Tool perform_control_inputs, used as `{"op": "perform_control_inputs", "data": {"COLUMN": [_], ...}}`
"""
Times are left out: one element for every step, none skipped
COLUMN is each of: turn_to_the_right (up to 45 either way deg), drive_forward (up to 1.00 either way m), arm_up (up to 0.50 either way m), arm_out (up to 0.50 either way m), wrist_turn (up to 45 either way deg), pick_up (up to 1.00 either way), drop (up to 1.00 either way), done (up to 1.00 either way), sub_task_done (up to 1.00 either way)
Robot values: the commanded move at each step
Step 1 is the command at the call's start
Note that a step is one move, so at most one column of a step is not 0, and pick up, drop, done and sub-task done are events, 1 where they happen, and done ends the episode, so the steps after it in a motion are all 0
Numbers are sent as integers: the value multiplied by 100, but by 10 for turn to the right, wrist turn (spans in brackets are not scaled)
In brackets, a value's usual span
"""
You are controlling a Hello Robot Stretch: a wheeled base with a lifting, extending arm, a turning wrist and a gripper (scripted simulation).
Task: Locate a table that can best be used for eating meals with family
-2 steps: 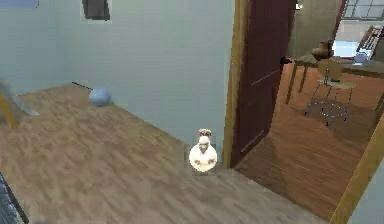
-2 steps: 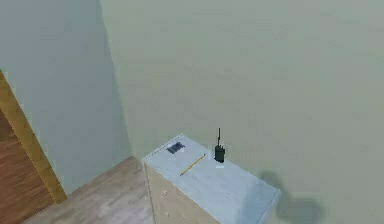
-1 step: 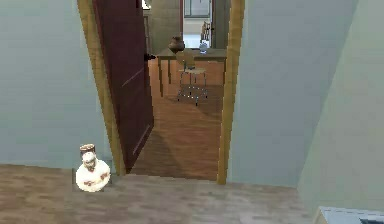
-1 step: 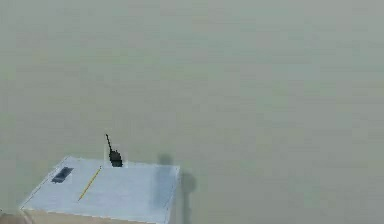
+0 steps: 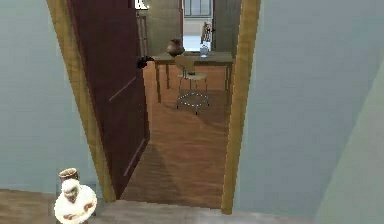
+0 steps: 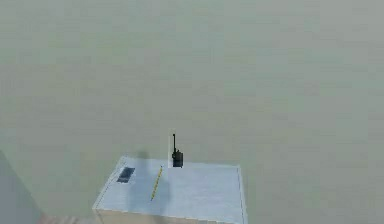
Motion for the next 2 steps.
{"op": "perform_control_inputs", "data": {"turn_to_the_right": [-450,-180], "drive_forward": [0,0], "arm_up": [0,0], "arm_out": [0,0], "wrist_turn": [0,0], "pick_up": [0,0], "drop": [0,0], "done": [0,0], "sub_task_done": [0,0]}}
